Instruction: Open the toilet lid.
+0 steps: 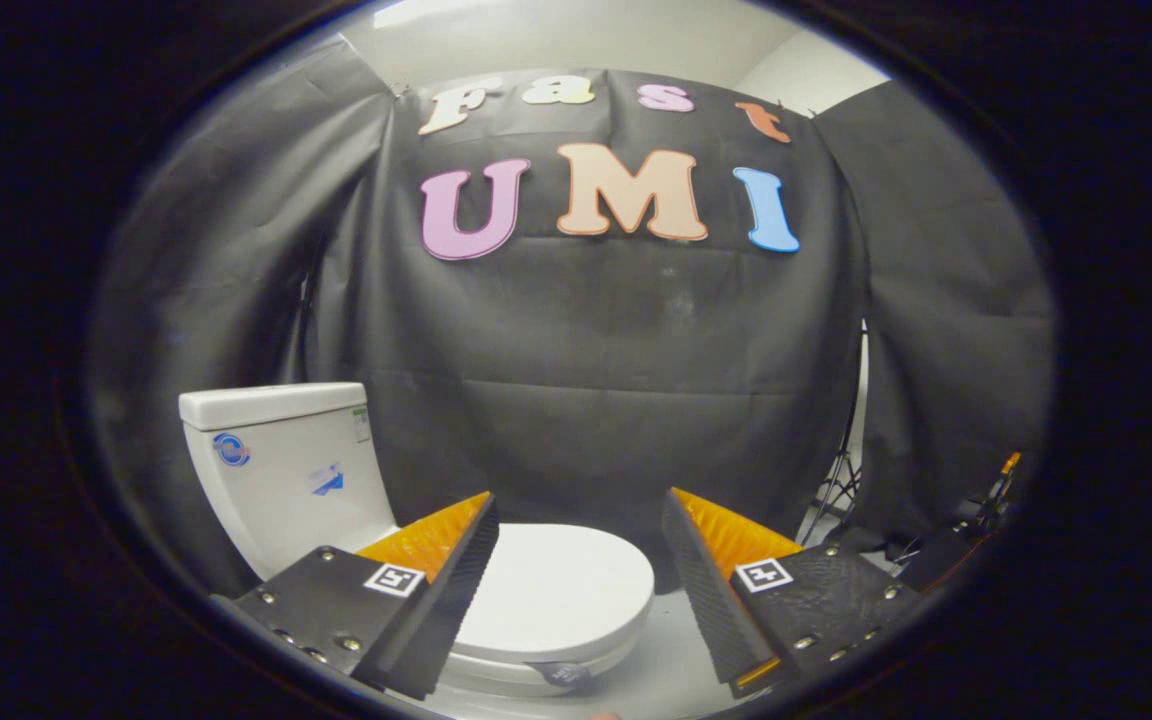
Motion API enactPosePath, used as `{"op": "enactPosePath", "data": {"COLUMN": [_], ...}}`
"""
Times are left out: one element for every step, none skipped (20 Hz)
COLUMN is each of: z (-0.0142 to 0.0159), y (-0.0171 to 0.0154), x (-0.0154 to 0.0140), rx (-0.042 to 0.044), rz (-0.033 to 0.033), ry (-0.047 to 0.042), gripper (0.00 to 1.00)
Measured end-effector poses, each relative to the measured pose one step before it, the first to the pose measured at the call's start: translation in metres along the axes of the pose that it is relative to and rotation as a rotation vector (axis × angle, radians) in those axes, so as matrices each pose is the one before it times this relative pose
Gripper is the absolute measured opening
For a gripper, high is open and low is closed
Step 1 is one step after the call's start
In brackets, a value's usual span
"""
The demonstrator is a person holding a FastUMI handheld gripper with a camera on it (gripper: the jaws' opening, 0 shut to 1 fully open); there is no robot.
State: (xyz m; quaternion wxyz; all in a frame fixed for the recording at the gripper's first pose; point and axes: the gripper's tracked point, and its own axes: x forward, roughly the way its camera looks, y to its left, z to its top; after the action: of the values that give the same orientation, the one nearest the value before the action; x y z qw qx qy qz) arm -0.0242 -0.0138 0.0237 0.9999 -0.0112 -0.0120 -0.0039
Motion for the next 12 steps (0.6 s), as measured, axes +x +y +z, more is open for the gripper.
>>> {"op": "enactPosePath", "data": {"z": [0.00106,-0.00025,0.00044,-0.00125,-0.00111,-0.00347,-0.00445,-0.00556,-0.00511,-0.00638,-0.00543,-0.00599], "y": [-0.00071,-0.00048,-0.00029,0.00153,0.00041,-0.00015,-0.00019,-0.00162,-0.00139,-0.002,-0.00197,-0.00262], "x": [-0.00117,-0.00054,-0.00062,0.0003,0.00078,0.00132,0.00222,0.00147,0.00222,0.00241,0.00264,0.00393], "rx": [0.00242,-0.00239,-0.00426,-0.00662,-0.0042,-0.00163,0.00163,0.00338,0.00539,0.00695,0.00811,0.00577], "rz": [-0.00121,-0.00161,0.00048,0.00277,0.00089,0.00221,-0.00118,-0.00255,-0.0028,-0.00656,-0.00423,-0.00713], "ry": [-0.00136,-0.00075,-0.00118,0.00125,0.0015,0.00656,0.01016,0.01146,0.01262,0.0132,0.01065,0.0135], "gripper": [0.97,0.97,0.97,0.97,0.97,0.97,0.97,0.97,0.97,0.97,0.97,0.98]}}
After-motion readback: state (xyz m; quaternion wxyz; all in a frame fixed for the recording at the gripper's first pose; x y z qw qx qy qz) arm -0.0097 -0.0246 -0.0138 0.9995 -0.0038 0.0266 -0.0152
